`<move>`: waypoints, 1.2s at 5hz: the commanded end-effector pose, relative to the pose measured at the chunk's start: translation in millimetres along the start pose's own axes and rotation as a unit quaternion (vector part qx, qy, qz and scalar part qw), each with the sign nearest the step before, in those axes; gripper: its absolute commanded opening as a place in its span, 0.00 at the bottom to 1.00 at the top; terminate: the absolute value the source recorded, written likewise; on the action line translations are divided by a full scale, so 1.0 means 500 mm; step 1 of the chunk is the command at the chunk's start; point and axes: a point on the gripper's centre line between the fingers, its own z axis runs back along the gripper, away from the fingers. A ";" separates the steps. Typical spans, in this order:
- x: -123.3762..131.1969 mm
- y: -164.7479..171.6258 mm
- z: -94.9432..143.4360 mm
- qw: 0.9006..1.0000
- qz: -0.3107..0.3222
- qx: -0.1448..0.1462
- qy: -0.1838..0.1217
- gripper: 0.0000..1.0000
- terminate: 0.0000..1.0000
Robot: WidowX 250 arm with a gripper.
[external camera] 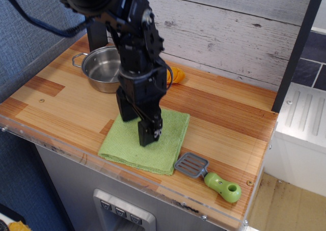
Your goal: Slide green cloth to upper right corner of table.
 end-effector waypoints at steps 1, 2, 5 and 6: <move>-0.025 0.016 -0.027 1.000 0.014 0.005 0.004 1.00 0.00; -0.015 0.023 -0.024 0.999 0.031 0.005 -0.012 1.00 0.00; 0.091 0.022 -0.016 0.999 0.017 0.002 -0.049 1.00 0.00; 0.148 -0.011 -0.023 0.999 -0.006 -0.004 -0.050 1.00 0.00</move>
